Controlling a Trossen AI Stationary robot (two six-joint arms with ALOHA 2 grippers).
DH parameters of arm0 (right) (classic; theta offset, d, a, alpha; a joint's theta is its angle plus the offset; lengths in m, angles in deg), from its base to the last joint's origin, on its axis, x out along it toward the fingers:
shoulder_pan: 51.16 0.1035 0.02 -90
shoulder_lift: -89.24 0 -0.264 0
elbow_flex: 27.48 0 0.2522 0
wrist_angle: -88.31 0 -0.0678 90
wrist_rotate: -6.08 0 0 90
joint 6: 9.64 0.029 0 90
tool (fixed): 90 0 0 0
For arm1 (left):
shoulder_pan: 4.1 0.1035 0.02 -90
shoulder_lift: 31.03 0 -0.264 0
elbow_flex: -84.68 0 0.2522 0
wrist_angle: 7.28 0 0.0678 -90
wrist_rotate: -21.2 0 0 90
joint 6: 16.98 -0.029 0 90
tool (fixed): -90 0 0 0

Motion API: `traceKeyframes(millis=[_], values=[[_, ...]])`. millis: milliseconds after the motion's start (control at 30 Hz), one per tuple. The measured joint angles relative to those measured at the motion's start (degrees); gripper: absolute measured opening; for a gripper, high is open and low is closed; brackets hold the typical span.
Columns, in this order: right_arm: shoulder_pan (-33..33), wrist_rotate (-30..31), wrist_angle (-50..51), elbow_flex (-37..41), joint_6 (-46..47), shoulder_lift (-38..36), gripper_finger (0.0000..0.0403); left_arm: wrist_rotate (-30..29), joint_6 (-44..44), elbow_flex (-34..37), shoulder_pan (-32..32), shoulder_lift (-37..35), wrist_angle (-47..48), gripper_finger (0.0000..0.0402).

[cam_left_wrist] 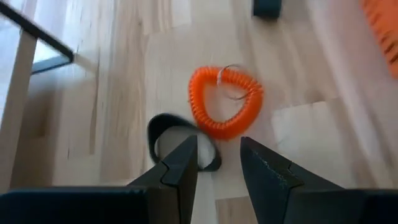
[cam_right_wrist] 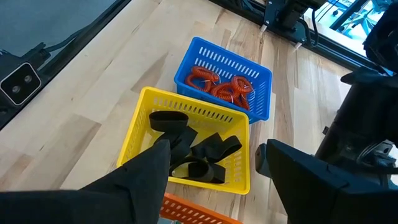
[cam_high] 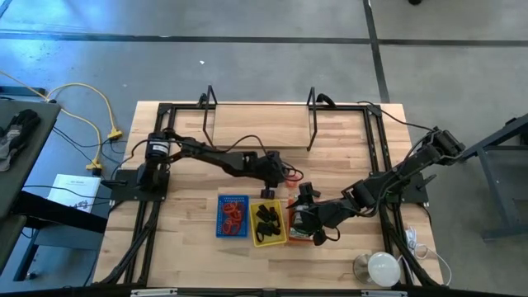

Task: Pick & Place Office Desk Supplies
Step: Put the black rubber band into the yellow basket

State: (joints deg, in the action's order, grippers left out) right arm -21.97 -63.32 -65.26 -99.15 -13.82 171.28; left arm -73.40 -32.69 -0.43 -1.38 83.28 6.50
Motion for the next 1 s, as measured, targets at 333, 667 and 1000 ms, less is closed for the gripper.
traceKeyframes(millis=[333,667,1000], values=[[0.0,-0.01,0.0,0.0,0.02,0.0,0.0254,-0.22,0.5,0.02,0.61,0.91,1.22,0.0114],[-0.11,0.0,-0.52,0.0,-0.03,0.0,0.0254,-1.51,0.74,0.02,0.61,0.93,2.62,0.0054],[-0.11,0.0,-0.81,0.0,0.94,0.0,0.0254,-1.9,0.73,0.02,-0.12,0.65,3.39,0.0002]])
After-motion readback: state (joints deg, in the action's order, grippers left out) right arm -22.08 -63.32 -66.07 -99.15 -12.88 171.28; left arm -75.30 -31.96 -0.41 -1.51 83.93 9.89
